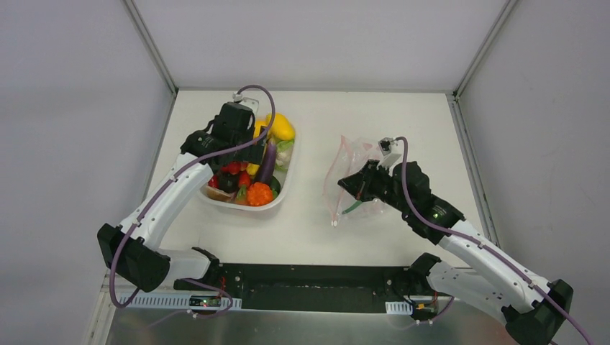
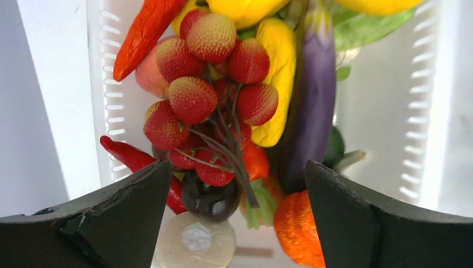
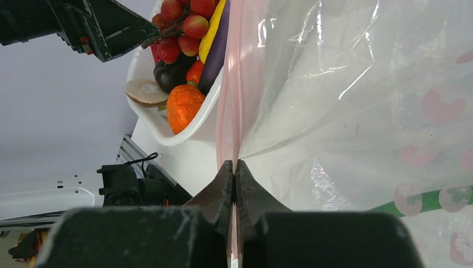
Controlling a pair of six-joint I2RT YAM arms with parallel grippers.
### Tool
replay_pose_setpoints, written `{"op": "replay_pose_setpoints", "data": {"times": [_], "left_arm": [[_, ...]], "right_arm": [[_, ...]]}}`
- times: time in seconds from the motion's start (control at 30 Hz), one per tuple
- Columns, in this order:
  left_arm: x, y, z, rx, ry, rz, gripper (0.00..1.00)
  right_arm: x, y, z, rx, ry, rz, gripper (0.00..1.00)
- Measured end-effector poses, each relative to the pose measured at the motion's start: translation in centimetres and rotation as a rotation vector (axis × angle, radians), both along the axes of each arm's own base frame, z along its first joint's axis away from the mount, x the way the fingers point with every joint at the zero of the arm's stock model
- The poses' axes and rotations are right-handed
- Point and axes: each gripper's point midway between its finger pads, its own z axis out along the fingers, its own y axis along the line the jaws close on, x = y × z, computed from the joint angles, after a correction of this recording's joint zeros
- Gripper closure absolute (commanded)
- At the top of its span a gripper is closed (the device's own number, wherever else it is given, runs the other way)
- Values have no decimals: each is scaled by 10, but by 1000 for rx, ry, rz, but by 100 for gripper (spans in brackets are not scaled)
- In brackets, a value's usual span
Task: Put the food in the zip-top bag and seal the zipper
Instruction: Pick up the fake fruit from the bin.
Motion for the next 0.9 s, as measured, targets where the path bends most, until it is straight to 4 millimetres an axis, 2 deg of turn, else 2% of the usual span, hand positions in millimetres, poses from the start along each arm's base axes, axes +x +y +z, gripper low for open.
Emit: {"op": "replay_pose_setpoints", "data": {"times": [0.13,0.27,0.47,0.6,0.7,0.9], "left_arm": [[-6,8,-19,95,48,-56,10],[-7,12,-29,162,85,-108,13],[-1,15,-44,230,124,-156,33],[4,17,-56,276,161,-181,55],[9,22,-62,311,177,-182,62],[15,25,-60,319,160,-178,97]], "right_arm": [[1,1,-4,-10,11,0,100],[1,1,-10,-25,26,0,100],[1,1,-11,-29,30,0,100],[1,1,-12,-31,32,0,100],[1,1,-12,-31,33,0,100],[1,1,-12,-32,33,-2,100]]}}
